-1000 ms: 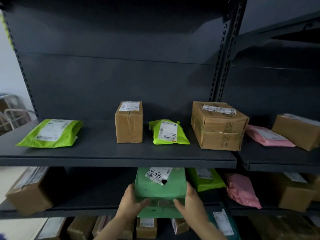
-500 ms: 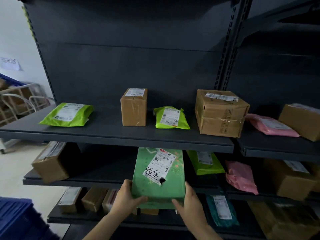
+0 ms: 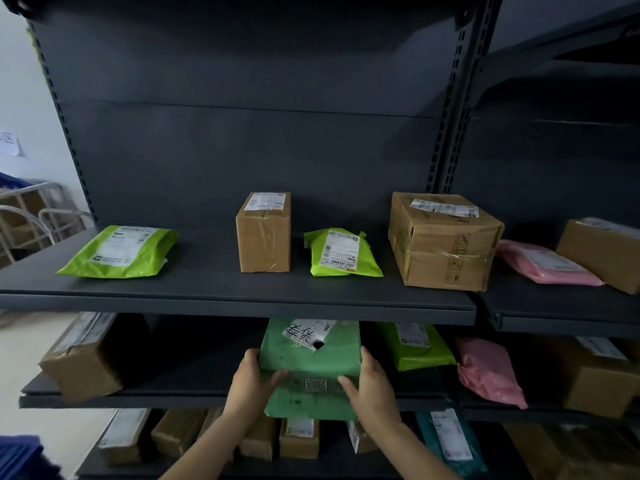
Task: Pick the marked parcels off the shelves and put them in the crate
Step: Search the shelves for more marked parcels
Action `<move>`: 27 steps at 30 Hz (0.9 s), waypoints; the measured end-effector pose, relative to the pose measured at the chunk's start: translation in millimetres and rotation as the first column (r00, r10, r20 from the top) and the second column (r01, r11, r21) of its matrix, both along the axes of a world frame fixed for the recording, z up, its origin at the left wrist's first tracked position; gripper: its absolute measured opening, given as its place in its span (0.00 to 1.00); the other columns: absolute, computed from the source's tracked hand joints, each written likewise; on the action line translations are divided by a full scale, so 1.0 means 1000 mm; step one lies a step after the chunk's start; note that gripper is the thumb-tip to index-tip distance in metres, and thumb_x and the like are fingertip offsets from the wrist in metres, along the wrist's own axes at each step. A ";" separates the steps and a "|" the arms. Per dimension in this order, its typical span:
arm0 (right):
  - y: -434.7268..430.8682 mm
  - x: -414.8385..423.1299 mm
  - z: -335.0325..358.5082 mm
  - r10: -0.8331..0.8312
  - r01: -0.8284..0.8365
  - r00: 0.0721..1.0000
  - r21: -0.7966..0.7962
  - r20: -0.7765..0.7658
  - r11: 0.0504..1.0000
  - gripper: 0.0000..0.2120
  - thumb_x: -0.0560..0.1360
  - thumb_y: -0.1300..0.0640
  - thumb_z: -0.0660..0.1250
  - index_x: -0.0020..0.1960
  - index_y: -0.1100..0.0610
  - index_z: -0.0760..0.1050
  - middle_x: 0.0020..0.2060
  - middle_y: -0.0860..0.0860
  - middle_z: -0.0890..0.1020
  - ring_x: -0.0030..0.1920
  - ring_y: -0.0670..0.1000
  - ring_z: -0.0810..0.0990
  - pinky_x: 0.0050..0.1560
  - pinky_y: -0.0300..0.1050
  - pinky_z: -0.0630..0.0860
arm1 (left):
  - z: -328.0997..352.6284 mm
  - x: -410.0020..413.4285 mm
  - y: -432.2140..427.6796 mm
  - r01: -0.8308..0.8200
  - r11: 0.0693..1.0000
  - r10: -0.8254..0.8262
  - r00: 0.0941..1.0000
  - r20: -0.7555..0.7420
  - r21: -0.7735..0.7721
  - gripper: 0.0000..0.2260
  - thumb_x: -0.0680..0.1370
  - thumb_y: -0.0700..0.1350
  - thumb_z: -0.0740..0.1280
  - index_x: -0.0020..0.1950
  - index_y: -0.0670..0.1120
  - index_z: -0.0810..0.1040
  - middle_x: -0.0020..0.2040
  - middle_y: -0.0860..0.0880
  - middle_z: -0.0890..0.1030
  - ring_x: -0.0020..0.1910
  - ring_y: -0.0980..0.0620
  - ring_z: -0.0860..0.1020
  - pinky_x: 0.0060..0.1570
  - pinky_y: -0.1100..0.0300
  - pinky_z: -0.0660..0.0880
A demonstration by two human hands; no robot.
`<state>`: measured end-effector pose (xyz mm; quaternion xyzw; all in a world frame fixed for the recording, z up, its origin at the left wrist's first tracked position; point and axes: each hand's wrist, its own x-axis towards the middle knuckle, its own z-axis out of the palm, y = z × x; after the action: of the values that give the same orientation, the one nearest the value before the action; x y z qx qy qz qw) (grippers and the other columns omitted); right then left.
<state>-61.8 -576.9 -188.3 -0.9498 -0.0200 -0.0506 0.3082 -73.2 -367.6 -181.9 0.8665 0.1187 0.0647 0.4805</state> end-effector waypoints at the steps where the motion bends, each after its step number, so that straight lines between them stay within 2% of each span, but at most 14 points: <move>1: 0.001 0.003 0.000 -0.004 0.004 1.000 0.004 0.001 1.000 0.35 0.77 0.47 0.61 0.76 0.55 0.48 0.71 0.52 0.65 0.69 0.50 0.66 0.66 0.41 0.67 | -0.001 0.004 0.002 0.003 1.000 -0.003 1.000 -0.001 0.004 0.25 0.71 0.48 0.74 0.62 0.42 0.68 0.54 0.47 0.77 0.50 0.50 0.77 0.45 0.59 0.77; 3: 0.003 0.007 -0.001 -0.002 0.002 1.000 0.009 0.008 1.000 0.34 0.77 0.47 0.62 0.76 0.55 0.48 0.71 0.52 0.65 0.69 0.50 0.67 0.67 0.42 0.68 | -0.001 0.008 0.004 0.005 1.000 -0.005 1.000 -0.008 0.021 0.25 0.71 0.48 0.74 0.62 0.42 0.68 0.56 0.46 0.78 0.50 0.50 0.76 0.45 0.59 0.76; 5: 0.000 0.008 -0.003 0.010 -0.010 1.000 -0.006 0.007 1.000 0.35 0.77 0.47 0.61 0.76 0.55 0.47 0.71 0.52 0.65 0.69 0.51 0.67 0.66 0.42 0.69 | -0.002 0.010 0.006 0.015 0.997 -0.014 1.000 -0.008 0.076 0.27 0.72 0.50 0.73 0.65 0.41 0.67 0.59 0.45 0.76 0.56 0.48 0.75 0.52 0.55 0.76; 7: -0.006 0.008 -0.006 0.019 -0.020 1.000 -0.046 -0.007 0.999 0.35 0.77 0.46 0.61 0.76 0.54 0.46 0.71 0.52 0.64 0.69 0.51 0.66 0.65 0.43 0.69 | -0.003 0.006 0.006 0.011 0.978 -0.015 1.000 0.020 0.206 0.33 0.72 0.52 0.72 0.71 0.40 0.63 0.65 0.43 0.71 0.65 0.45 0.70 0.62 0.50 0.72; 9: -0.016 0.005 -0.007 0.019 -0.022 0.999 -0.099 -0.033 0.995 0.35 0.78 0.44 0.60 0.76 0.54 0.46 0.72 0.52 0.63 0.70 0.52 0.65 0.65 0.43 0.69 | -0.001 -0.003 0.005 -0.019 0.912 -0.013 0.997 0.075 0.409 0.36 0.72 0.55 0.71 0.73 0.40 0.62 0.68 0.41 0.68 0.68 0.42 0.65 0.66 0.49 0.67; 11: -0.031 0.002 -0.009 0.018 -0.026 0.998 -0.146 -0.058 0.989 0.34 0.78 0.44 0.59 0.76 0.54 0.46 0.72 0.53 0.64 0.70 0.52 0.65 0.65 0.44 0.69 | 0.002 -0.011 0.001 -0.021 0.822 -0.058 0.991 0.121 0.569 0.35 0.70 0.53 0.74 0.70 0.37 0.67 0.65 0.38 0.72 0.65 0.38 0.70 0.62 0.47 0.70; 13: -0.050 -0.001 -0.010 0.014 -0.029 0.997 -0.186 -0.080 0.982 0.34 0.78 0.44 0.58 0.76 0.54 0.47 0.71 0.53 0.64 0.70 0.53 0.65 0.65 0.44 0.68 | 0.006 -0.016 -0.010 -0.042 0.760 -0.102 0.978 0.183 0.649 0.33 0.65 0.49 0.79 0.63 0.35 0.74 0.57 0.35 0.77 0.57 0.33 0.76 0.53 0.42 0.75; 15: -0.074 -0.005 -0.011 0.002 -0.021 0.996 -0.215 -0.087 0.976 0.32 0.78 0.44 0.58 0.76 0.55 0.49 0.71 0.54 0.65 0.69 0.53 0.65 0.64 0.44 0.69 | 0.010 -0.020 -0.030 -0.083 0.702 -0.152 0.953 0.262 0.708 0.27 0.68 0.53 0.74 0.57 0.35 0.78 0.52 0.36 0.80 0.50 0.34 0.80 0.47 0.42 0.78; 18: -0.114 -0.013 -0.013 -0.020 -0.006 0.996 -0.266 -0.092 0.964 0.31 0.79 0.45 0.57 0.76 0.55 0.51 0.71 0.54 0.65 0.70 0.53 0.64 0.66 0.43 0.67 | 0.015 -0.030 -0.075 -0.046 0.676 -0.254 0.922 0.291 0.736 0.31 0.78 0.62 0.50 0.54 0.38 0.80 0.50 0.40 0.81 0.47 0.39 0.82 0.43 0.48 0.80; 19: -0.130 -0.015 -0.014 -0.020 -0.006 0.995 -0.269 -0.093 0.963 0.31 0.79 0.45 0.56 0.76 0.55 0.51 0.71 0.54 0.64 0.70 0.52 0.64 0.66 0.43 0.67 | 0.015 -0.032 -0.093 -0.025 0.677 -0.290 0.909 0.298 0.735 0.31 0.79 0.61 0.47 0.53 0.39 0.80 0.49 0.41 0.81 0.46 0.40 0.82 0.43 0.50 0.80; 22: -0.184 -0.022 -0.014 -0.026 0.000 0.996 -0.282 -0.088 0.959 0.31 0.79 0.45 0.56 0.76 0.55 0.50 0.72 0.53 0.64 0.71 0.51 0.64 0.65 0.41 0.67 | 0.011 -0.036 -0.153 0.072 0.698 -0.356 0.898 0.258 0.712 0.20 0.73 0.54 0.60 0.52 0.40 0.81 0.48 0.43 0.82 0.45 0.42 0.82 0.43 0.55 0.80; 24: -0.220 -0.025 -0.014 -0.031 0.010 0.997 -0.296 -0.065 0.955 0.31 0.79 0.45 0.56 0.76 0.55 0.51 0.71 0.52 0.65 0.69 0.51 0.65 0.62 0.41 0.69 | -0.001 -0.031 -0.191 0.088 0.735 -0.351 0.897 0.267 0.673 0.16 0.70 0.47 0.72 0.54 0.40 0.81 0.50 0.43 0.81 0.48 0.41 0.82 0.46 0.54 0.79; 25: -0.236 -0.026 -0.013 -0.031 0.012 0.998 -0.304 -0.059 0.953 0.30 0.79 0.44 0.56 0.76 0.54 0.51 0.70 0.51 0.66 0.68 0.50 0.66 0.61 0.41 0.69 | -0.005 -0.030 -0.208 0.130 0.752 -0.348 0.911 0.222 0.647 0.18 0.69 0.45 0.74 0.57 0.40 0.80 0.53 0.43 0.80 0.53 0.40 0.80 0.51 0.53 0.78; 27: -0.264 -0.030 -0.015 -0.029 0.011 0.998 -0.314 -0.052 0.949 0.30 0.79 0.44 0.55 0.75 0.55 0.52 0.69 0.51 0.67 0.68 0.50 0.67 0.61 0.39 0.68 | -0.018 -0.029 -0.237 0.188 0.758 -0.317 0.943 0.101 0.624 0.21 0.76 0.48 0.67 0.67 0.44 0.72 0.63 0.47 0.73 0.64 0.44 0.72 0.63 0.55 0.70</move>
<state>-92.1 -841.3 -203.1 -0.9879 -0.0097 -0.0235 0.1531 -101.9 -604.4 -199.7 0.9712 -0.0760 0.1207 0.1911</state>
